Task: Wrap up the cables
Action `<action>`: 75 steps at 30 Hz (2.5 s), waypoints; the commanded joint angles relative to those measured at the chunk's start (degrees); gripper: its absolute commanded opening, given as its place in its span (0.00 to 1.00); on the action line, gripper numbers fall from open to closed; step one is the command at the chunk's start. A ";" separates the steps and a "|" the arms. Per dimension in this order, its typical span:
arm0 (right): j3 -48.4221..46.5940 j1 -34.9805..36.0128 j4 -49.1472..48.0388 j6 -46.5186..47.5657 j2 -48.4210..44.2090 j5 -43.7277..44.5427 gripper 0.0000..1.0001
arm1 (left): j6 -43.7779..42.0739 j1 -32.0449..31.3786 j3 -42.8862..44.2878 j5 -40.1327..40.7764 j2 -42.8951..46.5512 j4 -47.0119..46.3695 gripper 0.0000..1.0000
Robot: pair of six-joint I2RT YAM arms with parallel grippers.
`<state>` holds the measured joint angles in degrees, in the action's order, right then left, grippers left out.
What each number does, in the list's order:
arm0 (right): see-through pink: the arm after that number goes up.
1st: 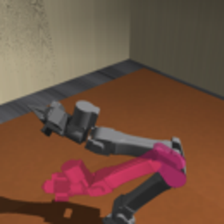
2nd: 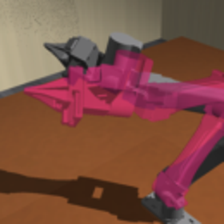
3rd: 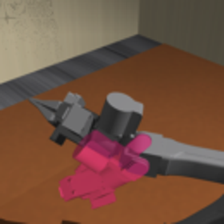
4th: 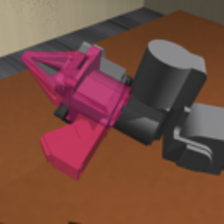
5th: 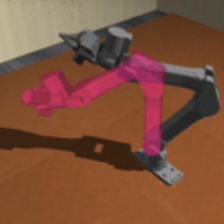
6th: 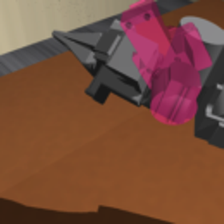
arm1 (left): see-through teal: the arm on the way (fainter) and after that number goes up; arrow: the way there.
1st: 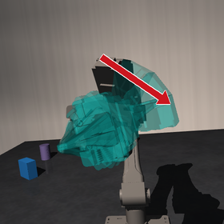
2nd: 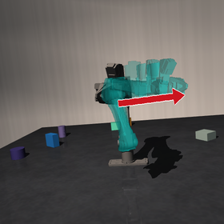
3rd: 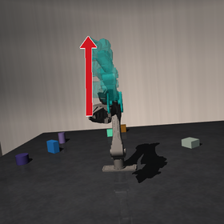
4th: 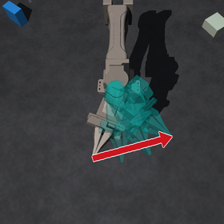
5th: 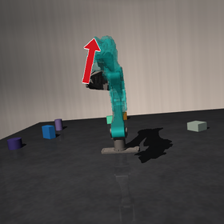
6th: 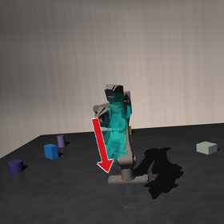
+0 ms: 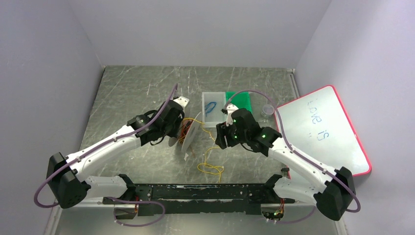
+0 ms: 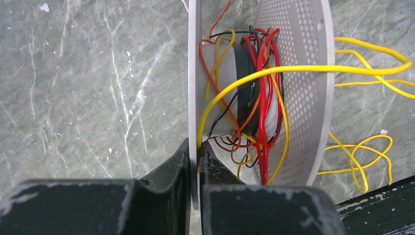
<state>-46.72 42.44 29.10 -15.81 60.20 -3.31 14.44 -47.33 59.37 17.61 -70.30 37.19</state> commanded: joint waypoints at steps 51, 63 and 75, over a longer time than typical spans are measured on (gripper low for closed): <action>-15.02 -6.58 -8.22 7.59 12.81 16.59 0.00 | 4.74 0.31 14.18 -7.75 12.71 9.73 0.07; -8.44 -7.43 -14.41 4.61 15.57 6.20 0.00 | 4.43 0.31 21.33 -12.80 13.84 9.11 0.07; 6.95 -6.76 -28.25 -5.43 11.64 -9.60 0.00 | 13.95 0.31 22.12 -4.18 14.38 5.92 0.07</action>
<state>-43.27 35.33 8.60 -16.16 73.82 -5.65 23.86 -47.33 79.13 9.52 -57.30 49.39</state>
